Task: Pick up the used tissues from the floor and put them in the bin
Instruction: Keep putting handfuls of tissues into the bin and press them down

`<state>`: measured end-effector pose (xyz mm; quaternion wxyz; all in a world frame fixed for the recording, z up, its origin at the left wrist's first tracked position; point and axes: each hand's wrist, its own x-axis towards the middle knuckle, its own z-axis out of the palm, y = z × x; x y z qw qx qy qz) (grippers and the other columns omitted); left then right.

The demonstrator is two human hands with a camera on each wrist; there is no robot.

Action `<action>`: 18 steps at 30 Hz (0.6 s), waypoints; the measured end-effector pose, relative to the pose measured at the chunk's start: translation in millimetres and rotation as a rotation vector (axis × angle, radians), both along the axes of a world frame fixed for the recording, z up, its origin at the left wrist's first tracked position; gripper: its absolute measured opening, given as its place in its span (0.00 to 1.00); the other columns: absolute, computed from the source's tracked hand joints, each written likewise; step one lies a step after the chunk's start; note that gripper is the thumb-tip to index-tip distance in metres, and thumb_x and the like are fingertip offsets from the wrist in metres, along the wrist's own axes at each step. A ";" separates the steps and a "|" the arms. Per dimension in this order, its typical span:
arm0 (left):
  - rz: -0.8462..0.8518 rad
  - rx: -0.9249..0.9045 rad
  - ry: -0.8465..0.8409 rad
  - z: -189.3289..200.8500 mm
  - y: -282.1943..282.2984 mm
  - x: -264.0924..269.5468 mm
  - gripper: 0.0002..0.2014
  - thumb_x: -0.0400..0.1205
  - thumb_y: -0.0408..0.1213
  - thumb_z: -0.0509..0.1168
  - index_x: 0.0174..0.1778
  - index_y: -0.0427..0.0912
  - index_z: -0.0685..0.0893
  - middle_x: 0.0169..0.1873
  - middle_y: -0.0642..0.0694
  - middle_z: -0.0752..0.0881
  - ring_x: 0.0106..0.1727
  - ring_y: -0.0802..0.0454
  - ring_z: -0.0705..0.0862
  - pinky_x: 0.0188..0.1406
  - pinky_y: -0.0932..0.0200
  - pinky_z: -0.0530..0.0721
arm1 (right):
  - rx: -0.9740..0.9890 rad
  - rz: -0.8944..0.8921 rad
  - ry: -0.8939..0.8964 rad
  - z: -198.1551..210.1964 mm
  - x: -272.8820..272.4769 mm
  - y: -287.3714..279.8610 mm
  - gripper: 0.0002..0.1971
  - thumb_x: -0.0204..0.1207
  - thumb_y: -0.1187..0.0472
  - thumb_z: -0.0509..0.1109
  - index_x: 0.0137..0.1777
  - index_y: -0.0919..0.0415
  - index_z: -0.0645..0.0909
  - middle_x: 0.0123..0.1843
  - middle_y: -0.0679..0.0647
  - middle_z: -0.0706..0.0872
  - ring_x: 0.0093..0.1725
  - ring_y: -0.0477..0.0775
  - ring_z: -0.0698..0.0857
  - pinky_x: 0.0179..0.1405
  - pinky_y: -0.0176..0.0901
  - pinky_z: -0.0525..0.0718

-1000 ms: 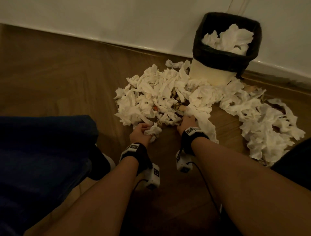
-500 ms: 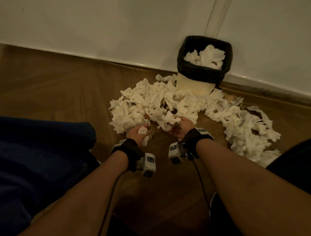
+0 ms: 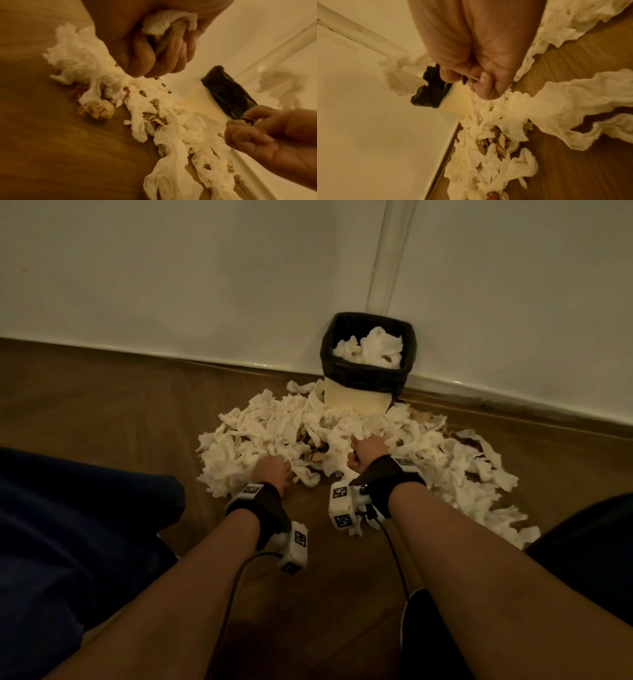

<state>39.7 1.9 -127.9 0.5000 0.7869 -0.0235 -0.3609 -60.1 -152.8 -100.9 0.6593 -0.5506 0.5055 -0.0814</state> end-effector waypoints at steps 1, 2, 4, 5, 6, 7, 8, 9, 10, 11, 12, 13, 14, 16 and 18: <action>0.043 -0.026 -0.013 6.8 -2.9 -1.8 0.20 0.84 0.36 0.52 0.23 0.46 0.67 0.22 0.47 0.68 0.30 0.47 0.69 0.33 0.56 0.68 | -0.024 0.006 -0.013 5.2 -0.2 -1.3 0.14 0.81 0.68 0.57 0.34 0.55 0.67 0.34 0.52 0.73 0.31 0.48 0.76 0.35 0.41 0.80; 0.066 -0.057 -0.019 14.8 -6.4 -2.9 0.21 0.83 0.41 0.53 0.22 0.45 0.69 0.22 0.45 0.69 0.26 0.47 0.67 0.31 0.56 0.66 | -0.038 0.003 -0.029 11.3 -1.1 -2.0 0.14 0.81 0.69 0.57 0.33 0.55 0.67 0.34 0.52 0.73 0.30 0.49 0.75 0.34 0.42 0.80; -0.009 -0.024 -0.128 31.7 -15.0 -4.9 0.21 0.82 0.50 0.55 0.31 0.41 0.81 0.30 0.38 0.81 0.33 0.41 0.77 0.41 0.55 0.76 | -0.024 -0.028 -0.077 23.1 -4.5 -3.6 0.14 0.78 0.71 0.58 0.33 0.56 0.66 0.32 0.53 0.69 0.27 0.49 0.71 0.27 0.41 0.75; -0.106 0.043 -0.205 38.8 -18.6 -5.6 0.22 0.82 0.53 0.57 0.45 0.38 0.86 0.44 0.35 0.85 0.46 0.38 0.83 0.54 0.50 0.80 | 0.018 -0.054 -0.110 28.4 -7.5 -3.6 0.12 0.76 0.70 0.58 0.33 0.57 0.66 0.31 0.53 0.66 0.26 0.49 0.67 0.24 0.40 0.70; -0.196 0.108 -0.269 40.9 -21.7 -4.3 0.26 0.81 0.55 0.59 0.61 0.37 0.82 0.59 0.35 0.83 0.59 0.37 0.81 0.65 0.46 0.77 | 0.078 -0.079 -0.153 34.2 -11.3 -3.4 0.10 0.76 0.67 0.61 0.34 0.58 0.68 0.31 0.52 0.64 0.26 0.49 0.64 0.23 0.39 0.65; -0.267 0.155 -0.308 45.1 -24.9 -4.9 0.31 0.79 0.54 0.63 0.72 0.36 0.74 0.69 0.36 0.77 0.68 0.38 0.76 0.71 0.46 0.73 | 0.134 -0.088 -0.195 41.4 -16.6 -1.9 0.07 0.76 0.60 0.64 0.38 0.57 0.71 0.32 0.52 0.63 0.27 0.48 0.62 0.23 0.39 0.61; -0.304 0.156 -0.323 48.4 -27.5 -6.8 0.35 0.78 0.51 0.67 0.77 0.35 0.66 0.74 0.37 0.72 0.73 0.39 0.72 0.73 0.48 0.71 | 0.162 -0.081 -0.222 46.0 -21.8 -2.4 0.09 0.76 0.51 0.67 0.45 0.57 0.74 0.34 0.51 0.65 0.28 0.47 0.62 0.24 0.39 0.61; -0.327 0.142 -0.324 52.0 -30.0 -9.1 0.38 0.76 0.45 0.71 0.78 0.34 0.62 0.75 0.37 0.70 0.74 0.39 0.71 0.71 0.50 0.71 | 0.164 -0.060 -0.236 49.7 -26.9 -3.8 0.18 0.74 0.42 0.68 0.53 0.55 0.75 0.36 0.50 0.68 0.29 0.47 0.62 0.25 0.39 0.61; -0.338 0.138 -0.326 53.2 -33.9 -10.7 0.38 0.75 0.40 0.72 0.77 0.34 0.61 0.74 0.37 0.71 0.72 0.39 0.72 0.67 0.51 0.73 | 0.153 -0.045 -0.238 54.0 -31.0 -6.1 0.27 0.70 0.34 0.67 0.59 0.53 0.73 0.39 0.50 0.72 0.30 0.48 0.63 0.26 0.40 0.62; -0.351 0.145 -0.336 56.2 -37.0 -13.7 0.35 0.75 0.36 0.72 0.75 0.34 0.63 0.72 0.36 0.73 0.69 0.39 0.74 0.63 0.52 0.74 | 0.113 -0.046 -0.227 57.7 -34.2 -9.8 0.32 0.69 0.29 0.64 0.62 0.52 0.72 0.42 0.50 0.74 0.31 0.49 0.65 0.27 0.40 0.64; -0.367 0.163 -0.357 56.9 -40.2 -16.2 0.31 0.76 0.35 0.71 0.72 0.34 0.64 0.69 0.36 0.74 0.67 0.39 0.76 0.60 0.52 0.75 | 0.065 -0.063 -0.197 61.9 -38.1 -13.0 0.33 0.70 0.28 0.61 0.63 0.53 0.72 0.44 0.51 0.75 0.31 0.49 0.67 0.28 0.40 0.66; -0.379 0.179 -0.376 59.4 -43.1 -19.0 0.28 0.78 0.34 0.69 0.70 0.34 0.65 0.67 0.34 0.74 0.66 0.38 0.76 0.60 0.51 0.75 | 0.010 -0.083 -0.157 64.9 -42.2 -16.2 0.31 0.73 0.29 0.59 0.62 0.54 0.71 0.43 0.52 0.75 0.32 0.50 0.69 0.28 0.41 0.67; -0.387 0.185 -0.382 62.2 -47.4 -21.2 0.26 0.79 0.33 0.67 0.70 0.34 0.65 0.67 0.33 0.74 0.67 0.37 0.75 0.63 0.50 0.75 | -0.032 -0.097 -0.132 68.3 -47.2 -19.0 0.27 0.77 0.33 0.57 0.60 0.55 0.71 0.40 0.51 0.74 0.32 0.51 0.70 0.27 0.42 0.68; -0.410 0.155 -0.363 69.7 -57.6 -26.5 0.24 0.81 0.31 0.64 0.72 0.34 0.65 0.68 0.32 0.72 0.68 0.35 0.73 0.68 0.46 0.74 | -0.079 -0.117 -0.135 72.6 -56.0 -24.2 0.18 0.82 0.41 0.54 0.54 0.56 0.70 0.36 0.50 0.70 0.31 0.50 0.69 0.26 0.42 0.69; -0.404 0.040 -0.273 79.7 -69.8 -34.9 0.20 0.83 0.30 0.59 0.71 0.35 0.67 0.64 0.30 0.74 0.63 0.33 0.77 0.62 0.41 0.78 | -0.055 -0.134 -0.174 76.5 -63.7 -28.3 0.13 0.85 0.48 0.51 0.46 0.55 0.70 0.35 0.51 0.67 0.28 0.49 0.67 0.23 0.39 0.68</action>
